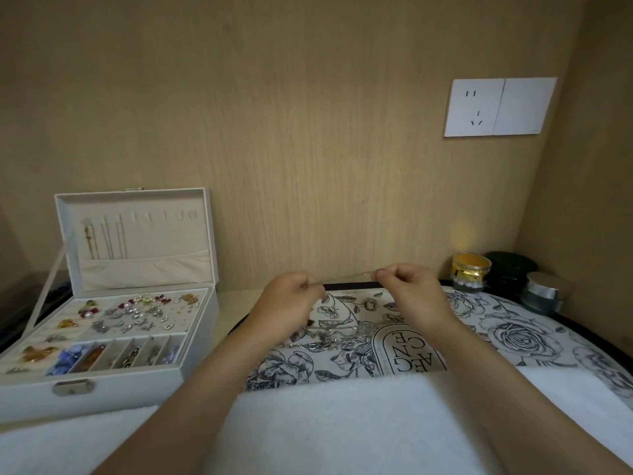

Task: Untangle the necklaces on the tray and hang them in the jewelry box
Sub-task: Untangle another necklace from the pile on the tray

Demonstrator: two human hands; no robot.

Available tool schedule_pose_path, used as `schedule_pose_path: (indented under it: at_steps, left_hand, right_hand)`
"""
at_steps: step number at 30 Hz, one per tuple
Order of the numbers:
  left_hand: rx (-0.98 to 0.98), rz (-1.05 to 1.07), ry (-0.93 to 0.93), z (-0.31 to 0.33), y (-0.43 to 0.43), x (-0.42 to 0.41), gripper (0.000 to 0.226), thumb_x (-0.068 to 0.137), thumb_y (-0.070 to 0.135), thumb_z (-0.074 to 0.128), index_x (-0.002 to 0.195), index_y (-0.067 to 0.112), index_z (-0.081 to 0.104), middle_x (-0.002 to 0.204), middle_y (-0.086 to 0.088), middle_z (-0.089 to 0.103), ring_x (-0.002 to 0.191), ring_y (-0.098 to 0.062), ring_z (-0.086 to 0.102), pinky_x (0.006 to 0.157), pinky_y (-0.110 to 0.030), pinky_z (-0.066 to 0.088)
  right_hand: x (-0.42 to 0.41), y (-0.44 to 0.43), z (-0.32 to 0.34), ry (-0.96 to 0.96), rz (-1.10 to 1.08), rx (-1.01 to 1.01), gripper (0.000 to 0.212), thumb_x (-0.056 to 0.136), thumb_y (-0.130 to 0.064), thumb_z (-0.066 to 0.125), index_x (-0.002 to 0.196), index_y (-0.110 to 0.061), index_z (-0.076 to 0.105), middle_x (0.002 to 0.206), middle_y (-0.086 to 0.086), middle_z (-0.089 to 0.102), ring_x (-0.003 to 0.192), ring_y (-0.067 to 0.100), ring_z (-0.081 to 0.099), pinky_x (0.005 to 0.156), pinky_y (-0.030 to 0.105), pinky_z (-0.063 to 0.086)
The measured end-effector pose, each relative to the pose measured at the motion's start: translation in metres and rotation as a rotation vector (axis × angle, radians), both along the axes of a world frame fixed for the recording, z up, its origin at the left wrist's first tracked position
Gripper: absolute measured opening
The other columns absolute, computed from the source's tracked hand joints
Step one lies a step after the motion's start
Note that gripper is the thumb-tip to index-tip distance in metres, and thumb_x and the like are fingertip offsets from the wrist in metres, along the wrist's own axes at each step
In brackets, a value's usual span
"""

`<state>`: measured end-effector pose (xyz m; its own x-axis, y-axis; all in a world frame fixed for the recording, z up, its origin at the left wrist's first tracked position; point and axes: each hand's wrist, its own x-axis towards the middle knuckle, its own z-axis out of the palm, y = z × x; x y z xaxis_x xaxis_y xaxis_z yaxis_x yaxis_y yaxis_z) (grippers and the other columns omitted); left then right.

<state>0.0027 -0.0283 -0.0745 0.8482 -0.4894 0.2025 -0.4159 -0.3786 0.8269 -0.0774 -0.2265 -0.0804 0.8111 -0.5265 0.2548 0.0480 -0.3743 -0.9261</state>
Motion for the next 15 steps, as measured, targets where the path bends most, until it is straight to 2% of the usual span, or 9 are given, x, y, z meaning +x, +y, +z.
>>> schedule_pose_path:
  at_steps: [2, 4, 5, 7, 8, 9, 11, 13, 15]
  left_hand:
    - [-0.291, -0.097, 0.278, 0.008, 0.001, 0.002, 0.021, 0.100, 0.016, 0.050, 0.085, 0.007, 0.061, 0.048, 0.001, 0.051, 0.057, -0.023, 0.055, 0.058, -0.031, 0.048]
    - [-0.571, -0.194, 0.458, 0.009, 0.002, 0.003, 0.024, 0.101, 0.011, 0.043, 0.080, 0.006, 0.055, 0.055, -0.003, 0.051, 0.066, -0.027, 0.057, 0.065, -0.033, 0.051]
    - [-0.629, -0.211, 0.477, 0.008, 0.002, 0.005, 0.024, 0.101, 0.012, 0.043, 0.082, 0.007, 0.056, 0.064, -0.006, 0.057, 0.073, -0.026, 0.060, 0.072, -0.034, 0.052]
    - [-0.553, -0.153, 0.405, 0.002, 0.000, 0.005, 0.022, 0.102, 0.020, 0.048, 0.091, 0.011, 0.065, 0.084, -0.003, 0.066, 0.083, -0.020, 0.061, 0.078, -0.033, 0.049]
    - [-0.476, -0.090, 0.359, -0.001, -0.002, 0.005, 0.020, 0.101, 0.024, 0.052, 0.097, 0.016, 0.069, 0.087, 0.001, 0.065, 0.081, -0.016, 0.058, 0.074, -0.030, 0.046]
    - [-0.436, -0.038, 0.353, -0.004, -0.004, 0.004, 0.018, 0.100, 0.027, 0.055, 0.101, 0.020, 0.071, 0.084, 0.003, 0.062, 0.074, -0.012, 0.054, 0.068, -0.026, 0.043]
    - [-0.508, -0.041, 0.467, -0.006, -0.009, 0.001, 0.016, 0.099, 0.021, 0.057, 0.107, 0.016, 0.070, 0.084, 0.002, 0.059, 0.068, -0.010, 0.056, 0.060, -0.022, 0.044]
    - [-0.576, -0.097, 0.529, -0.009, -0.015, 0.000, 0.016, 0.098, 0.013, 0.058, 0.112, 0.010, 0.066, 0.097, -0.002, 0.067, 0.083, -0.013, 0.070, 0.072, -0.025, 0.055]
    - [-0.488, -0.121, 0.434, -0.016, -0.019, 0.002, 0.030, 0.097, 0.010, 0.060, 0.126, 0.015, 0.059, 0.117, 0.001, 0.069, 0.102, -0.010, 0.070, 0.090, -0.029, 0.057]
  right_hand:
    - [-0.001, 0.001, -0.003, 0.041, -0.001, -0.140, 0.021, 0.094, -0.031, 0.064, 0.079, -0.019, 0.073, 0.053, -0.012, 0.058, 0.051, 0.002, 0.052, 0.059, 0.025, 0.043]
    - [-0.002, 0.001, -0.006, 0.098, 0.004, -0.204, 0.028, 0.095, -0.037, 0.060, 0.076, -0.019, 0.070, 0.052, -0.014, 0.059, 0.054, 0.006, 0.053, 0.063, 0.028, 0.045]
    - [-0.001, 0.002, -0.007, 0.126, 0.005, -0.223, 0.033, 0.096, -0.039, 0.058, 0.072, -0.019, 0.067, 0.050, -0.016, 0.057, 0.055, 0.008, 0.052, 0.063, 0.029, 0.044]
    - [0.000, 0.005, -0.008, 0.169, -0.011, -0.256, 0.043, 0.098, -0.039, 0.053, 0.061, -0.018, 0.053, 0.043, -0.015, 0.049, 0.052, 0.010, 0.047, 0.060, 0.029, 0.038]
    - [0.001, 0.005, -0.008, 0.174, -0.021, -0.219, 0.045, 0.099, -0.037, 0.051, 0.058, -0.019, 0.044, 0.042, -0.012, 0.044, 0.049, 0.011, 0.043, 0.058, 0.029, 0.034]
    - [0.002, 0.004, -0.009, 0.165, -0.021, -0.124, 0.046, 0.099, -0.036, 0.051, 0.057, -0.019, 0.039, 0.044, -0.010, 0.040, 0.047, 0.013, 0.039, 0.057, 0.028, 0.032]
    - [0.005, 0.002, -0.008, 0.134, -0.004, 0.110, 0.044, 0.099, -0.032, 0.052, 0.059, -0.017, 0.042, 0.051, -0.001, 0.043, 0.044, 0.016, 0.041, 0.055, 0.029, 0.037]
    - [0.004, 0.002, -0.007, 0.133, 0.003, 0.214, 0.041, 0.101, -0.030, 0.050, 0.065, -0.011, 0.051, 0.053, 0.006, 0.052, 0.045, 0.020, 0.049, 0.054, 0.032, 0.044]
    - [0.004, 0.001, -0.008, 0.120, -0.002, 0.268, 0.041, 0.104, -0.029, 0.046, 0.071, -0.007, 0.059, 0.060, 0.009, 0.063, 0.049, 0.023, 0.054, 0.054, 0.033, 0.047]
